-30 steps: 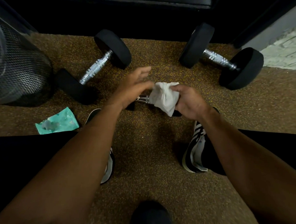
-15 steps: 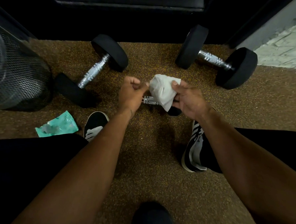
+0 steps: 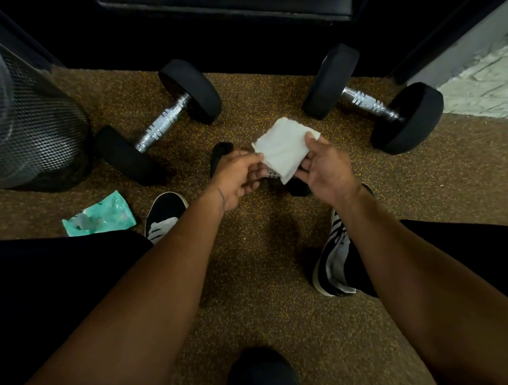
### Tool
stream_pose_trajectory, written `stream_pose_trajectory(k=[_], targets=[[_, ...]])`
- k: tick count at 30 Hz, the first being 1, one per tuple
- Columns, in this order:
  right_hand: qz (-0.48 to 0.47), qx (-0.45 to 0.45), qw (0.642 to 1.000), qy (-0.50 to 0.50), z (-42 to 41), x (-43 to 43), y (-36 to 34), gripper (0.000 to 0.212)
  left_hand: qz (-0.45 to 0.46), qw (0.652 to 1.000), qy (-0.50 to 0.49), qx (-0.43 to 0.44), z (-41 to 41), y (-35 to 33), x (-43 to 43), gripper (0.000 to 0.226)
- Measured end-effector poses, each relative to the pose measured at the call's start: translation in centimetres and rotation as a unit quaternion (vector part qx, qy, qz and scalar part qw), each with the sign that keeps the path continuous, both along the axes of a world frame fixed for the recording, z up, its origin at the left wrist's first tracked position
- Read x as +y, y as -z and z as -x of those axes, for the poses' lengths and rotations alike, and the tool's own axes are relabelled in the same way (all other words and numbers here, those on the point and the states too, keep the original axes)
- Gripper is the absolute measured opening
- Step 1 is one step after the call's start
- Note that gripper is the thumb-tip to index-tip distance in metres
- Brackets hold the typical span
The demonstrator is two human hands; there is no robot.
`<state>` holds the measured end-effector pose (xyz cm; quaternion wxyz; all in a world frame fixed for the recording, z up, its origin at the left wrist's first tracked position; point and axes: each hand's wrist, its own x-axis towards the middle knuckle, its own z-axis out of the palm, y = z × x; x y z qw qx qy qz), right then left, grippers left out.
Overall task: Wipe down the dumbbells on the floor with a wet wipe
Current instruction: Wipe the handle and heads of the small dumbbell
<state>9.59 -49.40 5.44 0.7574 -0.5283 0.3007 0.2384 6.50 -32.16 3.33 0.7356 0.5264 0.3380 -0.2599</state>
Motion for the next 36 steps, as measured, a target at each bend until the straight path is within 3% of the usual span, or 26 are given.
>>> stream_pose_trajectory(k=[4, 7, 10, 12, 15, 18, 20, 22, 24, 27, 29, 33, 36], targets=[[0.001, -0.004, 1.0, -0.025, 0.4, 0.6, 0.3, 0.016, -0.083, 0.996, 0.03, 0.028, 0.1, 0.3, -0.5, 0.015], [0.021, -0.006, 0.999, -0.041, 0.4, 0.9, 0.3, 0.02, -0.219, 0.971, 0.063, -0.068, 0.1, 0.6, -0.3, 0.043], [0.096, -0.018, 0.988, -0.12, 0.4, 0.7, 0.3, 0.024, -0.221, 0.952, 0.069, -0.199, -0.8, -0.3, 0.2, 0.073], [0.098, -0.021, 0.984, -0.148, 0.3, 0.6, 0.2, 0.022, -0.173, 0.95, 0.126, -0.225, -1.8, -0.7, 0.6, 0.085], [0.072, -0.02, 0.989, -0.126, -0.1, 0.6, -0.1, 0.025, -0.092, 0.965, 0.154, -0.189, -2.9, -0.6, 1.3, 0.069], [0.113, -0.032, 0.981, -0.152, -0.8, 0.7, 0.0, 0.025, -0.176, 0.956, 0.153, -0.18, -3.2, 0.0, 1.2, 0.058], [0.13, -0.038, 0.975, -0.175, -0.9, 0.6, 0.4, 0.021, -0.33, 0.904, 0.17, -0.213, -2.7, 0.4, 0.5, 0.064], [0.127, -0.039, 0.977, -0.169, -1.1, 0.7, 0.8, 0.021, -0.454, 0.829, 0.166, -0.282, -1.7, 0.6, -0.4, 0.064], [0.12, -0.036, 0.982, -0.143, -1.4, 1.0, 0.9, 0.021, -0.482, 0.779, 0.193, -0.352, -0.7, 1.0, -1.5, 0.06], [0.098, -0.015, 0.989, -0.106, -2.1, 1.3, 0.8, 0.018, -0.458, 0.778, 0.265, -0.339, 0.5, 1.9, -3.3, 0.085], [0.098, -0.002, 0.989, -0.109, -2.7, 1.1, 0.8, 0.021, -0.459, 0.792, 0.246, -0.319, 0.5, 2.3, -4.3, 0.095], [0.085, -0.016, 0.986, -0.14, -3.5, 0.1, 0.5, 0.011, -0.487, 0.789, 0.212, -0.311, -0.7, 1.9, -5.2, 0.061], [0.13, -0.025, 0.973, -0.186, -4.1, -1.3, 0.6, 0.02, -0.516, 0.78, 0.2, -0.293, -1.9, 1.1, -4.6, 0.034]])
